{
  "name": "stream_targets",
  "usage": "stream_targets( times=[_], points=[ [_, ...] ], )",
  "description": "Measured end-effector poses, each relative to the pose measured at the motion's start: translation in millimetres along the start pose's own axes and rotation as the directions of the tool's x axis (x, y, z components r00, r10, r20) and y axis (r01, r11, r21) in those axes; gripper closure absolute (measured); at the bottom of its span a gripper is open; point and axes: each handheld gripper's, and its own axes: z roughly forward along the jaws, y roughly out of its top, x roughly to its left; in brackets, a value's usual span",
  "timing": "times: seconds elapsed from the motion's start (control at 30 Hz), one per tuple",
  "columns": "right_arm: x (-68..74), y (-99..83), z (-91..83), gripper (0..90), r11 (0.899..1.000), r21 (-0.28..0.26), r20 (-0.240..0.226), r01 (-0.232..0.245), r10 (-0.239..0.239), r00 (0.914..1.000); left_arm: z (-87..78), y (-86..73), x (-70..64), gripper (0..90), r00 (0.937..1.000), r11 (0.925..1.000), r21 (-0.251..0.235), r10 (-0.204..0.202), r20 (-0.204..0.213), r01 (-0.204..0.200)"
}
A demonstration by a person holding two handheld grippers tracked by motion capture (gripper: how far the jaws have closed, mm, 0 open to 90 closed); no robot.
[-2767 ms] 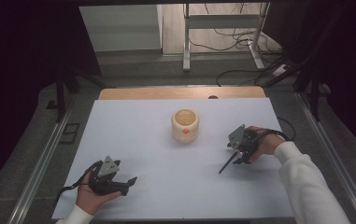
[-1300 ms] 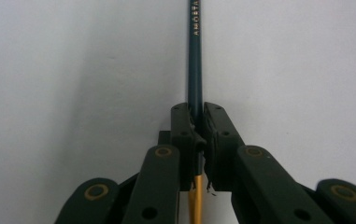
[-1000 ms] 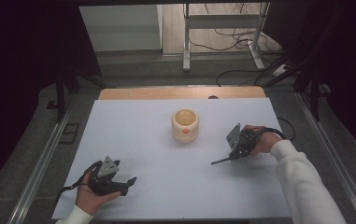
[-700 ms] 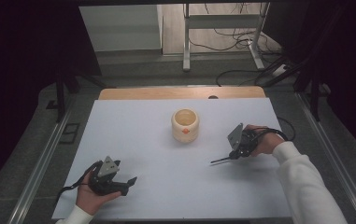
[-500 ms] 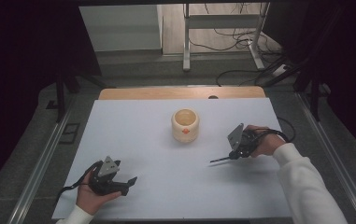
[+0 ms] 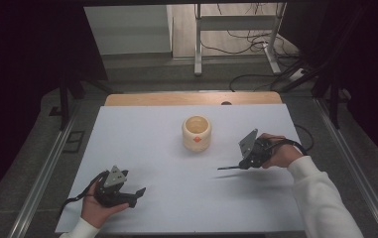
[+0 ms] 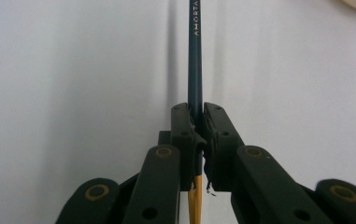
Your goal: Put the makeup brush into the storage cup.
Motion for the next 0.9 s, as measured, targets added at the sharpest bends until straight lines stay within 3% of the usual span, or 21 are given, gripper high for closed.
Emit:
stream_targets(
  times=[0.3, 0.47, 0.6, 0.63, 0.8, 0.9],
  points=[
    [3.8, 5.7, 0.0, 83.6, 0.997, -0.014, -0.017, -0.069, 0.069, 0.9975, 0.3, 0.1, -0.1, 13.2, 1.0, 1.0, -0.001, -0.002, 0.001, 0.002],
    [4.4, 7.9, -0.3, 83.6, 0.991, -0.014, -0.022, -0.134, 0.133, 0.9908, 0.2, 0.2, 0.0, 13.2, 1.0, 1.0, -0.001, -0.002, 0.001, 0.002],
    [3.6, 6.9, -0.8, 83.6, 0.977, -0.015, -0.024, -0.213, 0.213, 0.9768, 0.2, 0.2, -0.1, 13.2, 1.0, 1.0, -0.001, -0.002, 0.001, 0.002],
    [3.6, 6.9, -0.8, 83.6, 0.977, -0.015, -0.024, -0.213, 0.213, 0.9768, 0.2, 0.2, -0.1, 13.2, 1.0, 1.0, -0.001, -0.002, 0.001, 0.002],
    [4.5, 4.9, -1.6, 83.6, 0.956, -0.031, -0.037, -0.292, 0.291, 0.956, 0.3, 0.1, -0.1, 13.2, 1.0, 1.0, -0.001, -0.001, 0.001, 0.001],
    [4.9, 4.8, -1.2, 83.6, 0.949, -0.028, -0.054, -0.315, 0.313, 0.9481, 0.1, 0.2, -0.2, 13.3, 1.0, 1.0, -0.002, -0.002, 0.001, 0.002]
  ],
)
